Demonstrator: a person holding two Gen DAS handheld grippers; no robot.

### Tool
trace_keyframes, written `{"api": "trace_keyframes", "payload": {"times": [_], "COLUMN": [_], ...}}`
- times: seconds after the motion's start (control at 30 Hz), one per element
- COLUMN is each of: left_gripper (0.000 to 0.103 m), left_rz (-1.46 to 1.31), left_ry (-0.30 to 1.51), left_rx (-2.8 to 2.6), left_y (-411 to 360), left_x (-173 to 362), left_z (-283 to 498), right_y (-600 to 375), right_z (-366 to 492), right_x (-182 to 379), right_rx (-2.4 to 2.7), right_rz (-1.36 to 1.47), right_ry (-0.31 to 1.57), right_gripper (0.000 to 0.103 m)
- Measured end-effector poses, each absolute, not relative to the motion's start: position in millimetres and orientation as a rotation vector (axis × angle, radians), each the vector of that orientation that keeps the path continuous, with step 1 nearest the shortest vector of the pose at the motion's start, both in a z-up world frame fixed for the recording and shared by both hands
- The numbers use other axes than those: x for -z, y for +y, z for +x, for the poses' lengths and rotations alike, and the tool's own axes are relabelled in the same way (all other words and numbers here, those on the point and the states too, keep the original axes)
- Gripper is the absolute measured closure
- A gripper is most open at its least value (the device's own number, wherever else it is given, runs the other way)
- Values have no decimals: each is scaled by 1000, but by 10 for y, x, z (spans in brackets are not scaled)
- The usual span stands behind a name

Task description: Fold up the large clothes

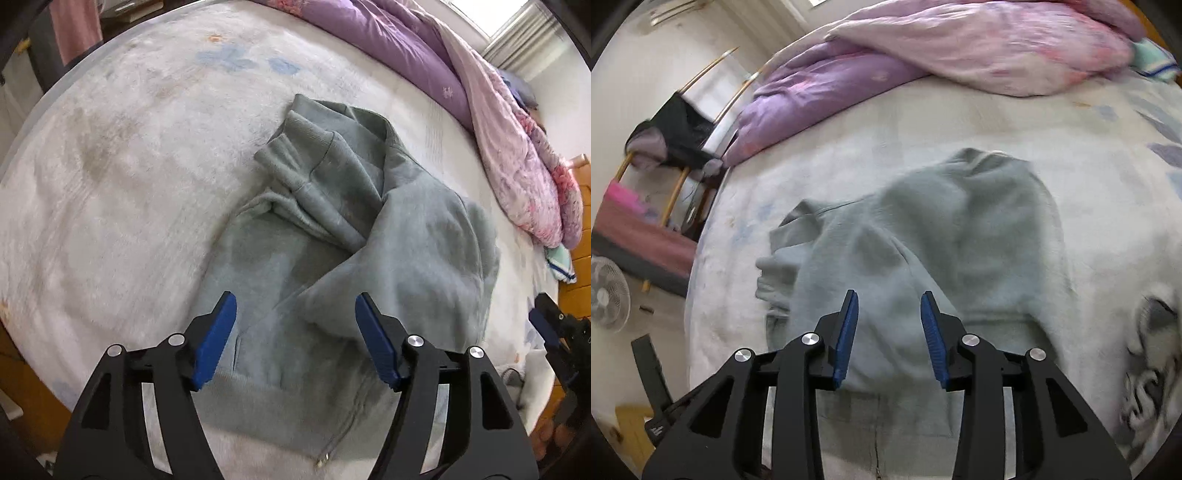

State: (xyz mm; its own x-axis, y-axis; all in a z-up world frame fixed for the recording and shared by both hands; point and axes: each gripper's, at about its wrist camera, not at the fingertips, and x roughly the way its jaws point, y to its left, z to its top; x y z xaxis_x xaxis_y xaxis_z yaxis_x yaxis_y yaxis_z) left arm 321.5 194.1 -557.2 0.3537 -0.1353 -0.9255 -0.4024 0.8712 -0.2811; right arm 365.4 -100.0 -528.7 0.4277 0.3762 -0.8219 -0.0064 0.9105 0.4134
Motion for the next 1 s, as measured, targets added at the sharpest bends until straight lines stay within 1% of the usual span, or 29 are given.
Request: {"api": "trace_keyframes", "payload": {"times": [0.07, 0.13, 0.2, 0.23, 0.27, 0.33, 0.37, 0.4, 0.43, 0.47, 0.5, 0.57, 0.7, 0.83, 0.93, 1.0], "left_gripper": [35, 34, 34, 34, 34, 33, 33, 33, 28, 25, 25, 22, 20, 19, 19, 19], "left_rz": [-504, -496, -469, -461, -456, -455, -465, -475, -492, -511, -532, -575, -631, -616, -591, -577], "left_ry": [1217, 1236, 1241, 1236, 1234, 1241, 1239, 1235, 1226, 1217, 1203, 1192, 1202, 1250, 1285, 1303], "left_rx": [-173, -160, -159, -154, -148, -142, -137, -135, -136, -141, -145, -144, -141, -160, -181, -184], "left_y": [1954, 1969, 2002, 2009, 2022, 2036, 2038, 2036, 2028, 2015, 2001, 1927, 1766, 1610, 1513, 1491], "left_x": [5667, 5755, 5826, 5838, 5849, 5852, 5843, 5828, 5800, 5782, 5756, 5733, 5806, 6010, 6188, 6287], "left_z": [3378, 3541, 3715, 3767, 3844, 3991, 4051, 4114, 4206, 4280, 4356, 4559, 5031, 5486, 5753, 5836], "right_y": [-946, -885, -872, -889, -900, -902, -915, -958, -1021, -1054, -1135, -1236, -1484, -1614, -1602, -1620], "right_z": [3712, 3679, 3620, 3583, 3565, 3608, 3633, 3663, 3723, 3754, 3863, 4033, 4584, 5078, 5349, 5429], "right_x": [5618, 6098, 6504, 6718, 6756, 6638, 6538, 6404, 6240, 6155, 5987, 5833, 5735, 5959, 6156, 6274], "right_rx": [-239, -205, -160, -136, -133, -117, -113, -106, -89, -77, -46, -13, 48, 64, 107, 93], "right_rz": [422, 441, 474, 514, 534, 514, 517, 541, 560, 563, 571, 594, 658, 701, 604, 607], "right_ry": [1156, 1234, 1319, 1360, 1356, 1346, 1334, 1313, 1285, 1269, 1227, 1187, 1135, 1154, 1202, 1209], "right_gripper": [74, 79, 81, 84, 85, 85, 82, 82, 81, 78, 76, 62, 53, 51, 51, 51]}}
